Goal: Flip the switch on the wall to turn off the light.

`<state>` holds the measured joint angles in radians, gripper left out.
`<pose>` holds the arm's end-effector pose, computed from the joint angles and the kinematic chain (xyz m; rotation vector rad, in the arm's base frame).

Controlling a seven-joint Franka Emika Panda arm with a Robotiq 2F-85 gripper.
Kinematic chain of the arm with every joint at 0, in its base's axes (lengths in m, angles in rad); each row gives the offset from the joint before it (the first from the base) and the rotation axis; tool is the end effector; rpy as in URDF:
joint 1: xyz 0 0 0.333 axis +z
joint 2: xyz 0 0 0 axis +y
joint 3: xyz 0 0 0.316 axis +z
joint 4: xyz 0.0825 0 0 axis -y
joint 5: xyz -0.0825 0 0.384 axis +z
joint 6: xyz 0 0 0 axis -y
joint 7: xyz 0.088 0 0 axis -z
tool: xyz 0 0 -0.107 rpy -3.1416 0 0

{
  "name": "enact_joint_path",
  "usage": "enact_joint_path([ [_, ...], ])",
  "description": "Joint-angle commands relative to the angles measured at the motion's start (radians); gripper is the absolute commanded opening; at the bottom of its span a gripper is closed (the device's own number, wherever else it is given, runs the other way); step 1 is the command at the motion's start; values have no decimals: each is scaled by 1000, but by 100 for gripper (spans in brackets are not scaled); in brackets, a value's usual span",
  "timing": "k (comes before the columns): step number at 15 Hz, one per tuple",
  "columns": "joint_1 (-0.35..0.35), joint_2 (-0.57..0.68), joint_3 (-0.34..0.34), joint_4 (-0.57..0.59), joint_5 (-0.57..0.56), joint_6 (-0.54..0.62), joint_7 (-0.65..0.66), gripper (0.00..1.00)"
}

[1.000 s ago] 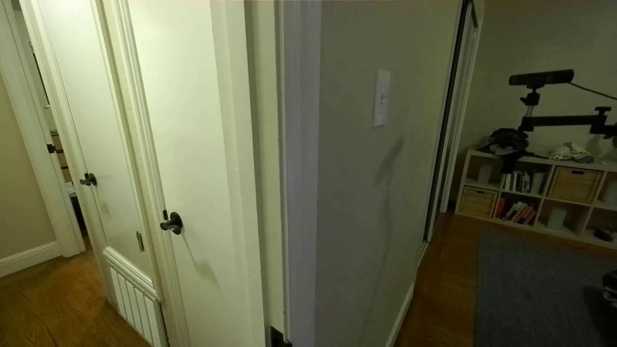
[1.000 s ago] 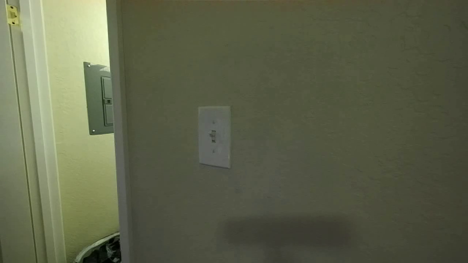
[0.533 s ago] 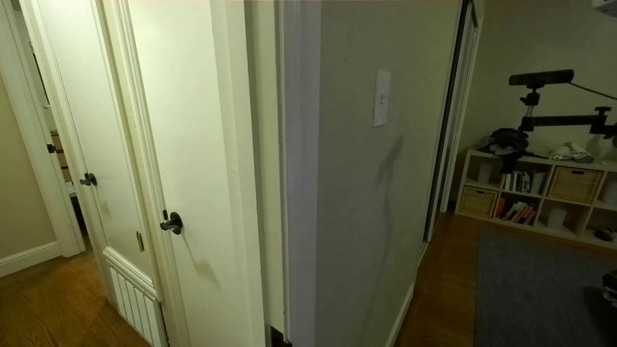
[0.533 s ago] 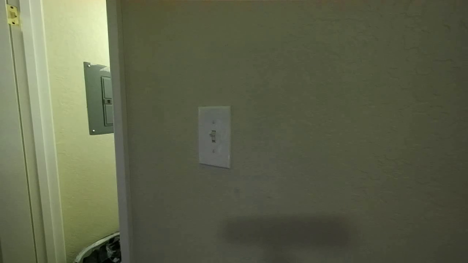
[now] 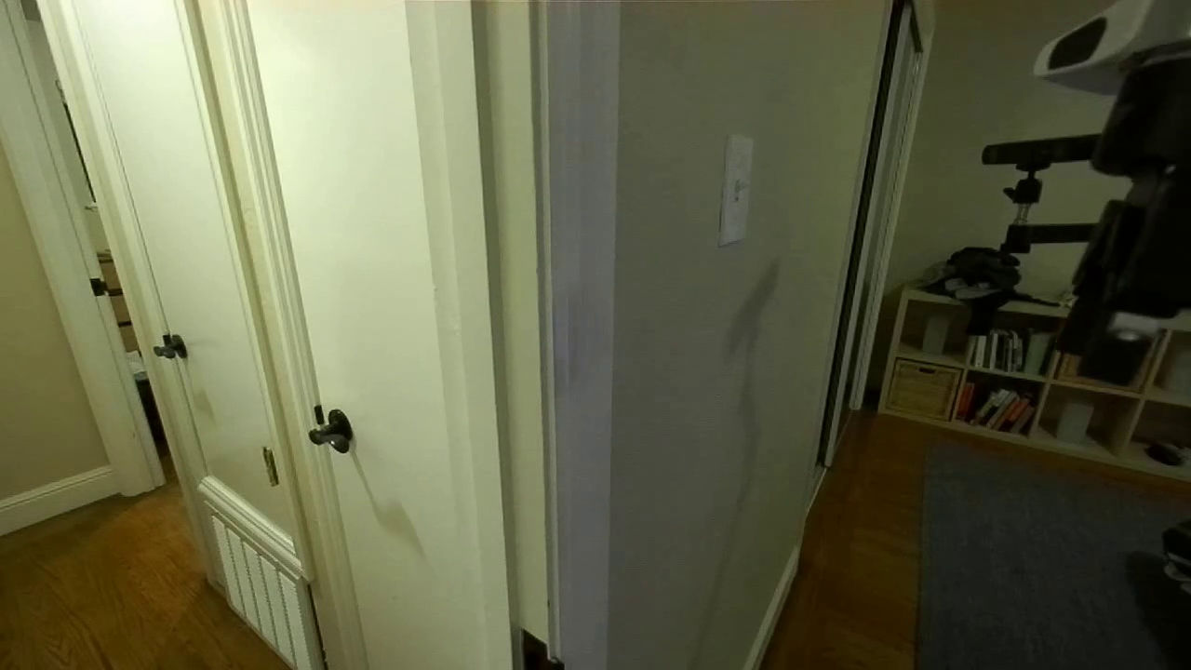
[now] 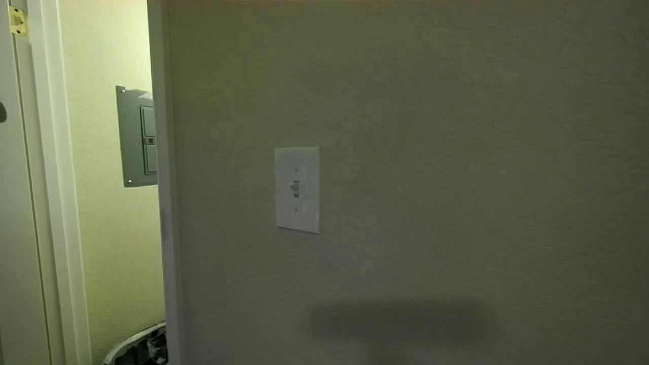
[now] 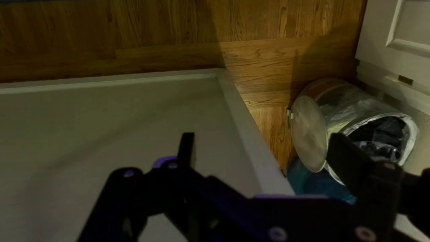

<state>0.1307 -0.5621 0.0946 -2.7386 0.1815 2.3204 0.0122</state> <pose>0.3573 0.0833 0.3995 -3.0254 -0.1331 -0.2021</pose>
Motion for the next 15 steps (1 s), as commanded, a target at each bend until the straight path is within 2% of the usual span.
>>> enact_joint_path([
  [1, -64, 105, -15, 44, -96, 102, -6, 100],
  [3, -94, 137, -14, 68, -146, 136, 13, 100],
  [4, -62, 98, -19, 38, -109, 106, 5, 100],
  [12, -81, 139, -22, 72, -130, 116, 5, 100],
  [15, -110, 163, -26, 85, -162, 170, 11, 100],
])
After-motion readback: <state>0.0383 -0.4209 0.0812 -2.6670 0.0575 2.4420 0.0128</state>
